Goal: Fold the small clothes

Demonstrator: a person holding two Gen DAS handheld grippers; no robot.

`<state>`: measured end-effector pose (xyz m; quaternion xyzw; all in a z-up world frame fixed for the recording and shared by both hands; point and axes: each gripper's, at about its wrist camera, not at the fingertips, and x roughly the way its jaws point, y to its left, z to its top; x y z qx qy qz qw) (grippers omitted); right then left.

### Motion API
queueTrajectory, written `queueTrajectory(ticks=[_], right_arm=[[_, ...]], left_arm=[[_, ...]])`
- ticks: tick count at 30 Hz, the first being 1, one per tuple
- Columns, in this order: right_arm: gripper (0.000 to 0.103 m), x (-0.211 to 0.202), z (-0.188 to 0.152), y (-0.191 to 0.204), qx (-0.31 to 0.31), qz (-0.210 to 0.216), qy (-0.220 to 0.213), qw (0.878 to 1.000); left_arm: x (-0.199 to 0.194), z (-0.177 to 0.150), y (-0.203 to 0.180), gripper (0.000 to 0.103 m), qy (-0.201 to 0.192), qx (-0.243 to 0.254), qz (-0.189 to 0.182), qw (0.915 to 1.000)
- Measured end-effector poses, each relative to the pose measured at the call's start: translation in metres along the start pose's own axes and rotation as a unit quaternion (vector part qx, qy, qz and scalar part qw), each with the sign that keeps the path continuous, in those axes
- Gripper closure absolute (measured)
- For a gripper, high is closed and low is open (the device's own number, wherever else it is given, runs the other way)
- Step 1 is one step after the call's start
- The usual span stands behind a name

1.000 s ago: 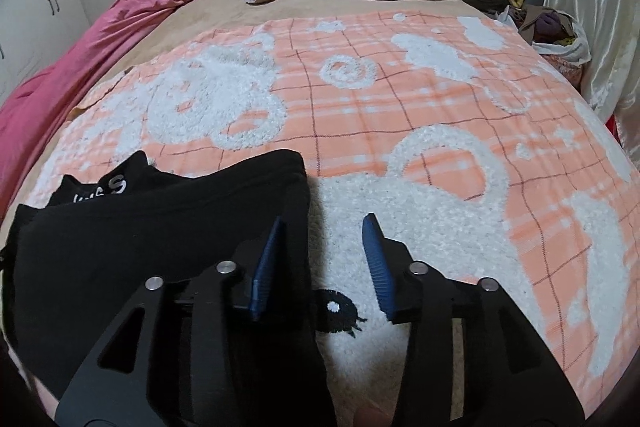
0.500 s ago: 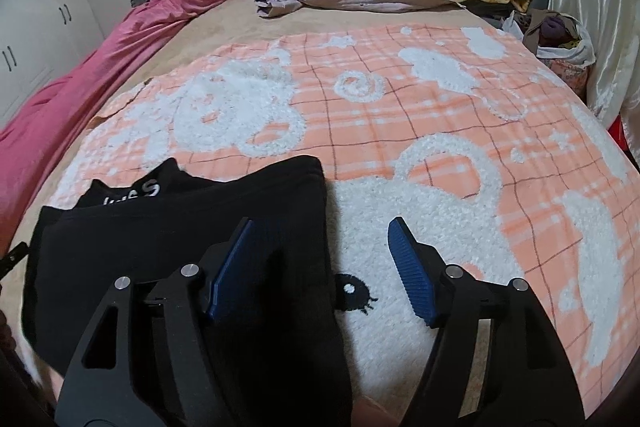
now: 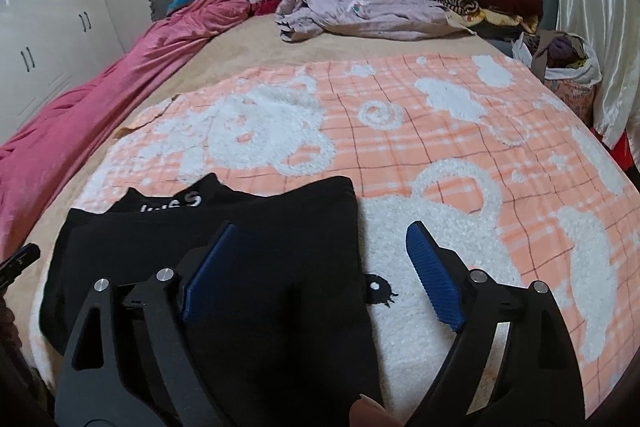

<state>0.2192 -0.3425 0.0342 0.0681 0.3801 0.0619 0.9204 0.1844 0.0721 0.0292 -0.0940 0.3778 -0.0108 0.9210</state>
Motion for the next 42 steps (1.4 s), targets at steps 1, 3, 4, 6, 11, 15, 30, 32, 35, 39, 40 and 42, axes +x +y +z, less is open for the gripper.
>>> queueTrajectory(ticks=[1,3,4,6,11,15,30,32,35,39,40,42], right_arm=[[0.020,-0.002,0.000,0.002,-0.003,0.001,-0.003,1.000],[0.017,-0.005,-0.001,0.006,-0.007,0.001,-0.006,1.000],[0.017,-0.007,-0.001,0.009,-0.012,0.001,-0.007,1.000],[0.014,-0.010,-0.003,0.014,-0.018,0.004,-0.010,1.000],[0.012,-0.020,-0.005,0.028,-0.032,0.017,-0.020,0.999],[0.012,-0.035,-0.006,0.042,-0.044,0.033,-0.033,0.998],[0.011,-0.059,-0.026,0.111,-0.123,0.080,-0.040,0.988],[0.011,-0.058,-0.032,0.122,-0.135,0.085,-0.036,0.987],[0.011,-0.058,-0.041,0.139,-0.150,0.094,-0.029,0.984],[0.011,-0.056,-0.058,0.165,-0.183,0.105,-0.019,0.977],[0.011,-0.055,-0.062,0.170,-0.191,0.106,-0.016,0.976],[0.011,-0.052,-0.072,0.184,-0.213,0.107,-0.011,0.971]], left_arm=[[-0.002,0.000,-0.002,0.029,-0.002,0.003,-0.001,1.0000],[-0.008,0.000,-0.005,0.021,-0.008,0.010,-0.004,0.9999],[-0.010,0.000,-0.006,0.019,-0.010,0.012,-0.005,0.9999],[-0.015,0.000,-0.009,0.012,-0.015,0.019,-0.006,0.9997],[-0.023,0.000,-0.014,0.008,-0.020,0.029,-0.011,0.9993],[-0.028,0.000,-0.014,0.007,-0.023,0.030,-0.011,0.9992],[-0.037,0.007,0.002,0.007,-0.025,0.025,0.015,0.9993],[-0.036,0.008,0.007,0.007,-0.023,0.022,0.018,0.9993],[-0.033,0.010,0.012,0.007,-0.017,0.017,0.024,0.9994],[-0.028,0.012,0.023,0.007,-0.010,0.006,0.027,0.9996],[-0.027,0.013,0.025,0.007,-0.008,0.003,0.027,0.9996],[-0.024,0.013,0.031,0.007,-0.005,-0.003,0.029,0.9996]])
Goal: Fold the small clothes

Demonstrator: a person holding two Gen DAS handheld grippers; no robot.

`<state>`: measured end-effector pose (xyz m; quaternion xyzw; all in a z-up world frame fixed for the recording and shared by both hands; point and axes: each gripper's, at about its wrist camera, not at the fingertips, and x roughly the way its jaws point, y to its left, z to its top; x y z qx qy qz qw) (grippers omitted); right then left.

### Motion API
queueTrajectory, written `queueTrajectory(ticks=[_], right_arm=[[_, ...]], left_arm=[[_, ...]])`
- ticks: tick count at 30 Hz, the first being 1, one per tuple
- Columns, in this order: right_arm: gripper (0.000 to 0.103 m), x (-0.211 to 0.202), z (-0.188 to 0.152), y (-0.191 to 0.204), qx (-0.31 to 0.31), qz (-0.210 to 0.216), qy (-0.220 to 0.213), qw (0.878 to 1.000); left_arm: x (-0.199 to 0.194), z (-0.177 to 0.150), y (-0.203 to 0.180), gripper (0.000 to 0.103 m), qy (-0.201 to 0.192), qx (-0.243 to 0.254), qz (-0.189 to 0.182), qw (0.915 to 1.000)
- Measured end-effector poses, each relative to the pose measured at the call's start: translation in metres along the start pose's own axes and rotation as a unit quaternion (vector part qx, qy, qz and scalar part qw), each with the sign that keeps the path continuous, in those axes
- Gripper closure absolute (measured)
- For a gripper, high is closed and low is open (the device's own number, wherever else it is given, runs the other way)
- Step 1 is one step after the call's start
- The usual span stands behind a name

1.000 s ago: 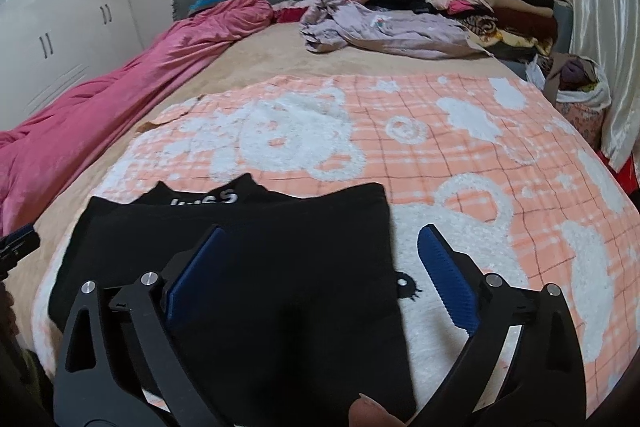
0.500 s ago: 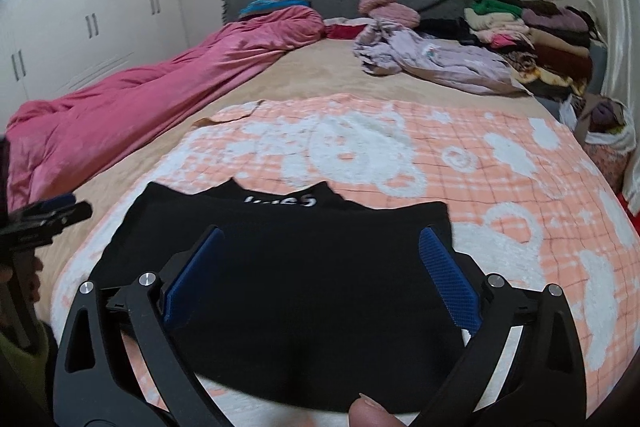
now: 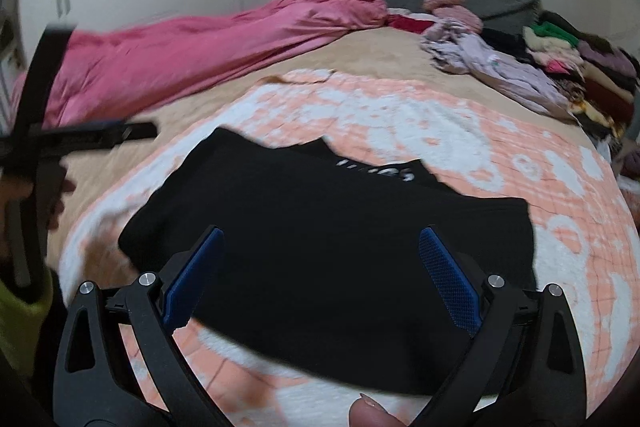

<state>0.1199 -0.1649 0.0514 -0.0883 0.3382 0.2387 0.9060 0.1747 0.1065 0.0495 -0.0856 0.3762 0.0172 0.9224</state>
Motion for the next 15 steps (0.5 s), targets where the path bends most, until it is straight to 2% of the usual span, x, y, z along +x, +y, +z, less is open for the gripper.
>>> queueTrajectory(ticks=[7,15], right_arm=[[0.011,0.014,-0.017,0.047,-0.053,0.013,0.023,0.998],[0.011,0.021,-0.033,0.081,-0.102,0.011,0.032,0.994]], left_arm=[[0.019,0.000,0.019,0.007,0.025,-0.024,0.007,0.9994],[0.030,-0.001,0.031,0.007,0.039,-0.044,0.014,0.9982]])
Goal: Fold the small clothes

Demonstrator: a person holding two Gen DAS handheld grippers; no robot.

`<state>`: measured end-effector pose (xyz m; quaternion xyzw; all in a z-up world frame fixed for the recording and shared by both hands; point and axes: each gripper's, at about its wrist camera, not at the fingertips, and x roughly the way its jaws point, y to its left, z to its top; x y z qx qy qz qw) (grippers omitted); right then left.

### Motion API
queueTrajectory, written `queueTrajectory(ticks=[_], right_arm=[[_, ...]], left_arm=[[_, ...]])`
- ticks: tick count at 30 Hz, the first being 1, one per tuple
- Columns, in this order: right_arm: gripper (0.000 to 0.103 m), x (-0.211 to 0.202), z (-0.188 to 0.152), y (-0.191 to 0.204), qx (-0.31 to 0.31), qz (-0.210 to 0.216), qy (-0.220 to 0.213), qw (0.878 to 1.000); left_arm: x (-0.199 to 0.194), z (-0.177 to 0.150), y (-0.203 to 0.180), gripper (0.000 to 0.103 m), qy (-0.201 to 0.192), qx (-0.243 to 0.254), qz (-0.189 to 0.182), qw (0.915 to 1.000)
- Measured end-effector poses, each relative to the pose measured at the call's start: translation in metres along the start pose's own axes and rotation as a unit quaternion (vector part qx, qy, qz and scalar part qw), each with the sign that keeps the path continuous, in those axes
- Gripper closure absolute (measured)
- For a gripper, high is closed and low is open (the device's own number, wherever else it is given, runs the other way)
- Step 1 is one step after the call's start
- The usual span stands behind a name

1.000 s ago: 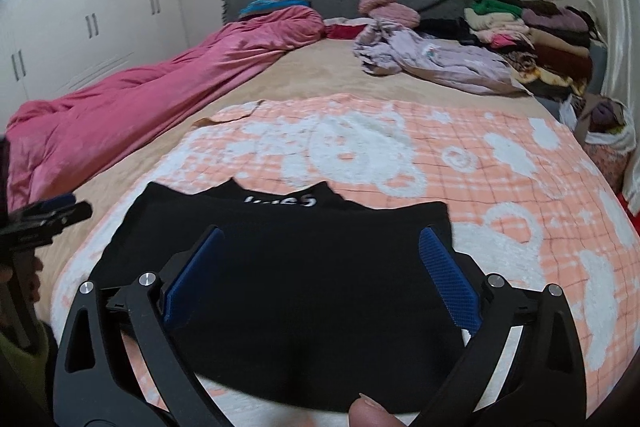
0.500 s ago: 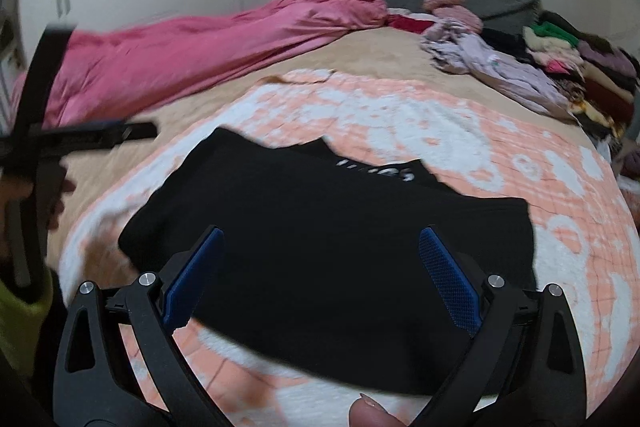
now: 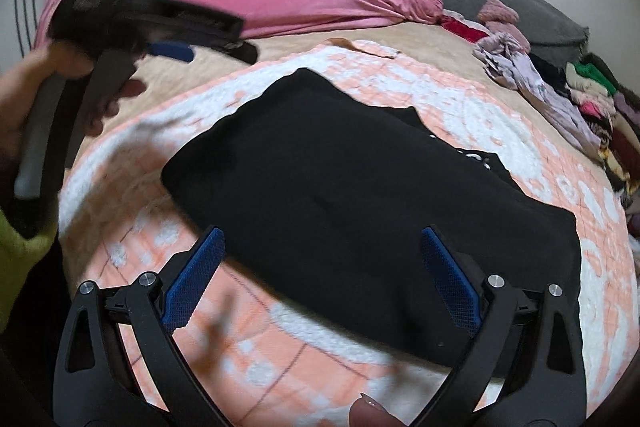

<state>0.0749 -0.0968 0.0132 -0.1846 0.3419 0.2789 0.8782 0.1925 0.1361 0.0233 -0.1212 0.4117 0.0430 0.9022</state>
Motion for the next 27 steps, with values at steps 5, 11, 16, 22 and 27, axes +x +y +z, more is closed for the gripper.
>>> queueTrajectory(ticks=[5,11,16,22,27], right_arm=[[0.011,0.007,-0.002,0.018,-0.027,0.002,0.007,1.000],[0.011,0.022,-0.004,0.035,-0.059,-0.013,0.021,0.998],[0.011,0.037,-0.007,0.045,-0.094,-0.036,0.034,0.994],[0.011,0.049,-0.001,0.050,-0.107,-0.059,0.025,0.992],[0.011,0.056,0.003,0.053,-0.095,-0.069,0.010,0.993]], left_arm=[[0.006,0.001,0.002,0.007,0.006,-0.003,0.002,1.0000],[0.015,0.003,0.003,0.007,0.014,-0.009,0.003,0.9999],[0.023,0.005,0.003,0.007,0.022,-0.014,0.000,0.9997],[0.033,0.006,0.000,0.007,0.032,-0.013,0.003,0.9994],[0.043,0.009,-0.004,0.007,0.042,-0.010,0.010,0.9990]])
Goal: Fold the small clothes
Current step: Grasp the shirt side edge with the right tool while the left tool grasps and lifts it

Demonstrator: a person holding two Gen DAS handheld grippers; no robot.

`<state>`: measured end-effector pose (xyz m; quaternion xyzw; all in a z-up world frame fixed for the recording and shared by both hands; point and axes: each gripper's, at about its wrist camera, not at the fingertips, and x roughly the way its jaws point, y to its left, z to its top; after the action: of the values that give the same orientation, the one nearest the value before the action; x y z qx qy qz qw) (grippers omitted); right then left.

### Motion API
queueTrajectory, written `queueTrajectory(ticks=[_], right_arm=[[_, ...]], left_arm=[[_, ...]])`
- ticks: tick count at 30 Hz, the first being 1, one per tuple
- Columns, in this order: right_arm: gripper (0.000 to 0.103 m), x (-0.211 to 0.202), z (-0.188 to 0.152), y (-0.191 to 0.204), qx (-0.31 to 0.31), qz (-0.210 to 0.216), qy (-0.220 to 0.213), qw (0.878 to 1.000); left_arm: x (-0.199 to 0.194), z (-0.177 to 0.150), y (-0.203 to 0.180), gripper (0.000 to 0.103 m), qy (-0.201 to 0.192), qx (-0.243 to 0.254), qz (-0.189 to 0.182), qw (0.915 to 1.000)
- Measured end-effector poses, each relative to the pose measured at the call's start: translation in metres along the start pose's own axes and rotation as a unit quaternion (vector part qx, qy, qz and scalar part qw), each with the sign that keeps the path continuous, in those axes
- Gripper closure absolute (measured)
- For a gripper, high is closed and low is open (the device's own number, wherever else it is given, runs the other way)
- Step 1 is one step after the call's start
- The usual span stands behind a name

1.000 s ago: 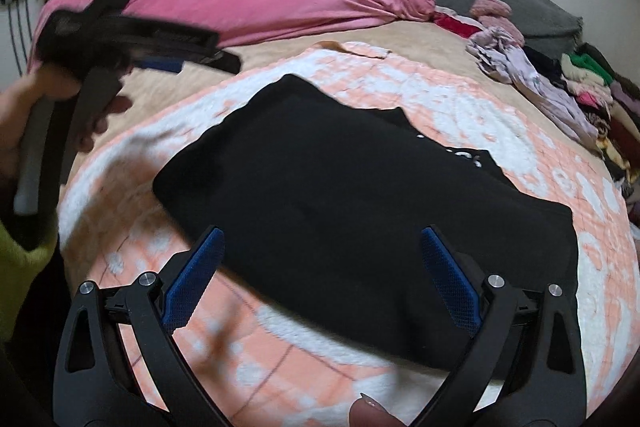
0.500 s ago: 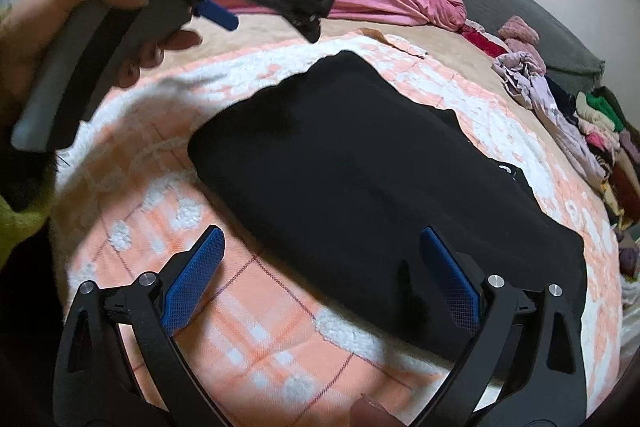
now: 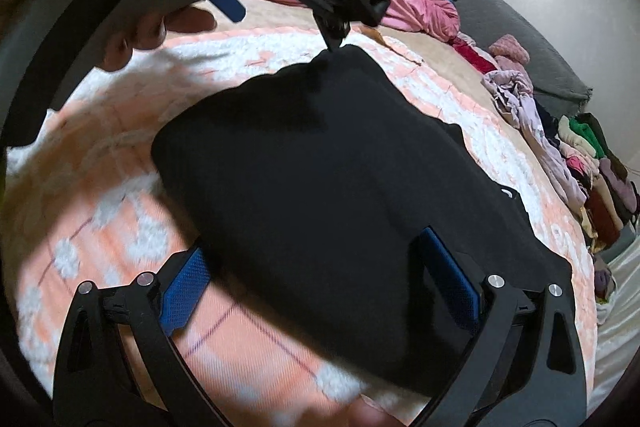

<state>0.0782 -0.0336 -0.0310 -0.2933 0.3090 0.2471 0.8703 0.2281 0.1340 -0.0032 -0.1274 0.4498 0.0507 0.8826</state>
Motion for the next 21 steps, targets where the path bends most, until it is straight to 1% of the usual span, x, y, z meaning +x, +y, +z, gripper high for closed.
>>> queueTrajectory(ticks=[1,4,6,7,10,12,13,14,15,18,21], right_arm=[[0.011,-0.001,0.000,0.000,0.001,-0.003,-0.004,1.000],[0.016,-0.004,-0.001,-0.001,0.004,-0.002,-0.016,1.000],[0.025,-0.006,-0.001,-0.002,0.005,-0.001,-0.022,1.000],[0.027,-0.007,0.000,-0.002,0.006,0.000,-0.025,1.000],[0.045,-0.007,0.001,-0.005,0.012,0.011,-0.030,0.999],[0.066,-0.008,0.000,-0.009,0.028,0.035,-0.031,0.999],[0.071,-0.008,0.000,-0.014,0.043,0.046,-0.030,0.998],[0.082,-0.008,0.000,-0.017,0.055,0.055,-0.028,0.997],[0.087,-0.008,0.000,-0.022,0.069,0.067,-0.028,0.995],[0.093,-0.013,0.000,-0.035,0.105,0.096,-0.035,0.989],[0.095,-0.015,-0.004,-0.045,0.132,0.119,-0.041,0.983]], left_arm=[[0.001,0.001,-0.001,0.007,0.000,0.001,0.000,1.0000],[0.004,0.002,-0.006,0.007,-0.001,0.006,0.000,1.0000],[0.005,0.003,-0.008,0.007,-0.001,0.008,-0.001,1.0000],[0.006,0.003,-0.009,0.007,0.000,0.008,-0.003,1.0000],[0.009,0.003,-0.010,0.007,0.004,0.007,-0.006,0.9999],[0.011,0.002,-0.010,0.007,0.007,0.006,-0.008,0.9999],[0.012,0.002,-0.009,0.007,0.009,0.005,-0.010,0.9999],[0.012,0.002,-0.009,0.007,0.010,0.003,-0.012,0.9999],[0.013,0.001,-0.009,0.007,0.011,0.002,-0.013,0.9999],[0.015,0.001,-0.008,0.007,0.017,-0.003,-0.021,0.9996],[0.019,0.000,-0.008,0.007,0.025,-0.011,-0.036,0.9990]])
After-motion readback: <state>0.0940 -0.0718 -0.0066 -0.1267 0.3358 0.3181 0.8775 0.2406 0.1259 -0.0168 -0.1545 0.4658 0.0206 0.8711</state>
